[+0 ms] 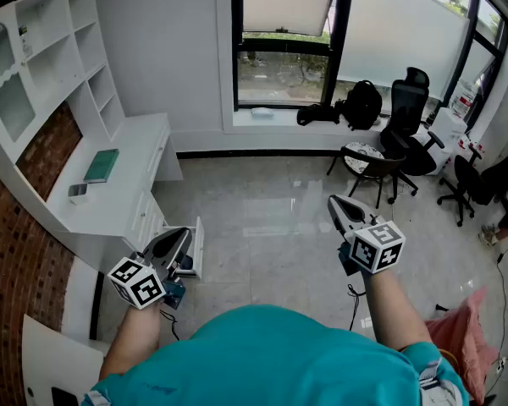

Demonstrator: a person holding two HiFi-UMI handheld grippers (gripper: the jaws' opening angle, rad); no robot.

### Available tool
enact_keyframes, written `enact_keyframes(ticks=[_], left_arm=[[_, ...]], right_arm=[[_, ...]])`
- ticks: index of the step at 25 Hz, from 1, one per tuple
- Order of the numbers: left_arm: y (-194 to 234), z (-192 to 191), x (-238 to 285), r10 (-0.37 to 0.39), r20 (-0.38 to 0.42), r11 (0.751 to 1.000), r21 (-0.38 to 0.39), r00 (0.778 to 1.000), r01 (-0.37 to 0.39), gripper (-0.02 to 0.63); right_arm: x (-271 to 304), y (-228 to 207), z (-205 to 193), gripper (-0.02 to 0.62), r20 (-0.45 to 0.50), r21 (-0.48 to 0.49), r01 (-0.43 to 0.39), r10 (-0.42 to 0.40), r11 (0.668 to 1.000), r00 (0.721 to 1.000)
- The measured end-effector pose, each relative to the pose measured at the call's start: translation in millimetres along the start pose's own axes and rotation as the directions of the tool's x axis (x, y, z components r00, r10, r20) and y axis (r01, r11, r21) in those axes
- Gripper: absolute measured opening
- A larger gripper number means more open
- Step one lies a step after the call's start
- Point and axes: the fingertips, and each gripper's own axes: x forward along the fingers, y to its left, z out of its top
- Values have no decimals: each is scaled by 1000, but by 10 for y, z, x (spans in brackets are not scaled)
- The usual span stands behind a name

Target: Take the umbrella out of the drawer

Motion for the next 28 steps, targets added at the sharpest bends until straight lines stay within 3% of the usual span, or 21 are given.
enact_keyframes(ticks=[17,28], left_arm=[[-411,-77,371,7,3,1000,11,1000,-7,12],[-1015,-258,898,-7,-2,1000,26,1000,7,12]], right_arm=[[-253,-451,10,21,3,44,-27,27,999,1000],[-754,-999,-60,21,-1,35,-42,43,998,999]])
